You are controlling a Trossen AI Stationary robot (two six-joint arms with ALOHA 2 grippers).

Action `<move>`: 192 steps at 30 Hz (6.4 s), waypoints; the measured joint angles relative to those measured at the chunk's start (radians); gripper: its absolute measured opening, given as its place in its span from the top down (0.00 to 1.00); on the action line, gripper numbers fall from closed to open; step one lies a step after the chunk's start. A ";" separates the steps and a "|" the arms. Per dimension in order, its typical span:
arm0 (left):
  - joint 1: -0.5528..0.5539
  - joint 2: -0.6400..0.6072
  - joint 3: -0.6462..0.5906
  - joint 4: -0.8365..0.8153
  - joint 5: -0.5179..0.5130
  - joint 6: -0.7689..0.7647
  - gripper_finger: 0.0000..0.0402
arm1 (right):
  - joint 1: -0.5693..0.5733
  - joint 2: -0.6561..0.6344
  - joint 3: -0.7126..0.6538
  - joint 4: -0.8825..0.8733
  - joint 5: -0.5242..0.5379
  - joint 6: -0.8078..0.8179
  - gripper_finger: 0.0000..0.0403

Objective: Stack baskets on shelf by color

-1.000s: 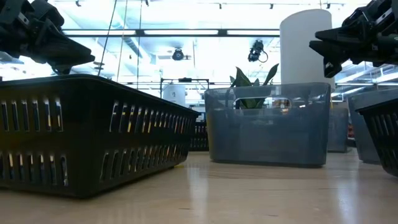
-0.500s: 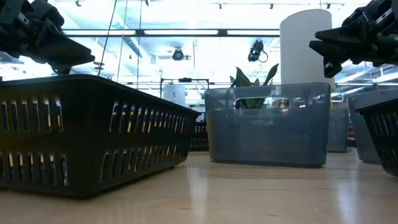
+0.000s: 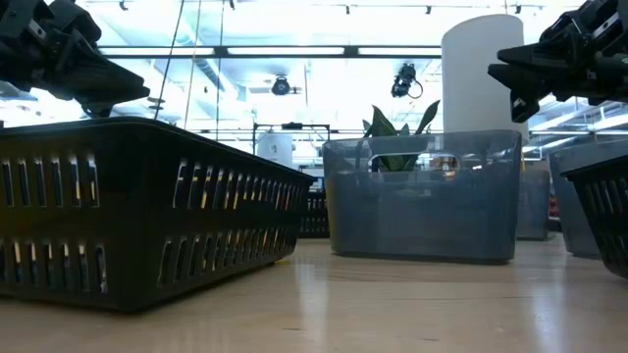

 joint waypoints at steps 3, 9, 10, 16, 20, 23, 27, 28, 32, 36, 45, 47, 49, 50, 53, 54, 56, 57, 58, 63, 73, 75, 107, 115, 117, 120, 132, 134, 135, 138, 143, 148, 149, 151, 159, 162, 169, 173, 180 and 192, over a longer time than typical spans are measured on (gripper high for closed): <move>0.000 0.000 0.000 0.000 0.000 0.000 0.71 | 0.000 0.000 0.000 0.000 0.000 0.000 0.70; 0.000 0.000 0.000 0.000 0.000 0.000 0.71 | 0.000 0.000 0.000 0.019 0.003 0.001 0.70; 0.000 0.000 0.000 0.000 0.000 0.000 0.71 | 0.000 0.000 0.000 0.037 0.003 0.004 0.70; 0.000 0.000 0.000 0.000 0.000 0.000 0.71 | 0.000 0.000 0.000 0.125 0.001 0.033 0.70; 0.000 0.000 0.000 0.000 0.000 0.000 0.71 | 0.000 0.000 0.000 0.244 0.004 0.035 0.70; 0.000 0.000 0.000 0.000 0.000 0.000 0.71 | 0.000 -0.001 0.000 0.362 -0.011 0.095 0.70; 0.000 0.000 0.000 0.000 0.000 0.000 0.71 | 0.010 0.000 0.001 0.412 -0.072 0.245 0.70; 0.000 0.000 0.000 0.000 0.000 0.000 0.71 | 0.014 0.001 0.000 0.392 -0.099 0.262 0.70; 0.000 0.000 0.000 0.000 0.000 0.000 0.71 | 0.043 0.006 0.000 0.332 -0.131 0.283 0.70; 0.000 0.000 0.000 0.000 0.000 0.000 0.71 | 0.078 0.018 0.000 0.288 -0.139 0.219 0.70; 0.000 0.000 0.000 0.000 0.000 0.000 0.71 | 0.144 0.065 0.000 0.295 -0.147 0.227 0.70; 0.000 0.000 0.000 0.000 0.000 0.000 0.71 | 0.149 0.068 0.000 0.335 -0.125 0.227 0.70; 0.000 0.000 0.000 0.000 0.000 0.000 0.71 | 0.153 0.069 0.000 0.360 -0.057 0.238 0.70; 0.000 0.000 0.000 0.000 0.000 0.000 0.71 | 0.156 0.069 0.000 0.364 -0.022 0.245 0.70; 0.000 0.000 0.000 0.000 0.000 0.000 0.71 | 0.172 0.077 0.000 0.355 0.076 0.260 0.70; 0.000 0.000 0.000 0.000 0.000 0.000 0.71 | 0.177 0.088 0.000 0.351 0.087 0.255 0.70; 0.000 0.000 0.000 0.000 0.000 0.000 0.71 | 0.194 0.123 0.000 0.346 0.088 0.235 0.70; 0.000 0.000 0.000 0.000 0.000 0.000 0.71 | 0.204 0.145 0.000 0.345 0.096 0.232 0.70; 0.000 0.000 0.000 0.000 0.000 0.000 0.71 | 0.216 0.170 0.000 0.346 0.117 0.233 0.70; 0.000 0.000 0.000 0.000 0.000 0.000 0.71 | 0.255 0.311 0.029 0.354 0.214 0.229 0.70; 0.000 0.000 0.000 0.000 0.000 0.000 0.71 | 0.330 0.681 0.205 0.302 0.417 0.200 0.72; 0.000 0.000 0.000 0.000 0.000 0.000 0.71 | 0.346 0.774 0.261 0.253 0.439 0.203 0.72; 0.000 0.000 0.000 0.000 0.000 0.000 0.71 | 0.586 1.735 1.300 -0.493 0.445 0.052 0.72; 0.000 0.000 0.000 0.000 0.000 0.000 0.71 | 0.664 1.897 1.505 -0.640 0.436 0.051 0.72; 0.000 0.000 0.000 0.000 0.000 0.000 0.71 | 0.677 1.938 1.571 -0.690 0.436 0.049 0.72; 0.000 0.000 0.000 0.000 0.000 0.000 0.71 | 0.693 2.004 1.668 -0.745 0.437 0.025 0.72; 0.000 0.000 0.000 0.000 0.000 0.000 0.71 | 0.717 2.209 1.898 -0.857 0.416 -0.184 0.72; 0.000 0.000 0.000 -0.001 0.000 0.000 0.71 | 0.717 2.234 1.944 -0.893 0.407 -0.187 0.70; 0.000 0.000 0.000 0.001 0.000 0.000 0.71 | 0.718 2.244 1.967 -0.916 0.401 -0.190 0.69; 0.000 0.000 0.000 -0.001 0.000 0.000 0.71 | 0.722 2.268 2.039 -1.004 0.386 -0.193 0.64; 0.000 0.000 0.000 0.000 0.000 0.000 0.71 | 0.745 2.249 2.066 -1.159 0.360 -0.171 0.57; 0.000 0.000 0.000 0.000 0.000 0.000 0.71 | 0.766 2.231 2.068 -1.347 0.296 -0.169 0.54; 0.000 0.000 0.000 -0.002 0.000 0.000 0.71 | 0.772 2.233 2.067 -1.371 0.287 -0.178 0.54; 0.000 0.000 0.000 0.001 0.000 0.000 0.71 | 0.785 2.233 2.055 -1.401 0.280 -0.200 0.55; 0.000 0.000 0.000 0.000 0.000 0.000 0.71 | 0.841 2.233 1.990 -1.440 0.251 -0.348 0.60; 0.000 0.000 0.000 0.000 0.000 0.000 0.71 | 0.853 2.234 1.968 -1.426 0.251 -0.376 0.60; 0.000 0.000 0.000 0.000 0.000 0.000 0.71 | 0.858 2.234 1.898 -1.369 0.253 -0.400 0.60; 0.000 0.000 0.000 0.000 0.000 0.000 0.71 | 0.860 2.234 1.847 -1.324 0.254 -0.471 0.60; 0.000 0.000 0.000 0.000 0.000 0.000 0.71 | 0.862 2.234 1.779 -1.278 0.262 -0.550 0.64; 0.000 0.000 0.000 0.000 0.000 0.000 0.71 | 0.878 2.234 1.750 -1.272 0.288 -0.645 0.89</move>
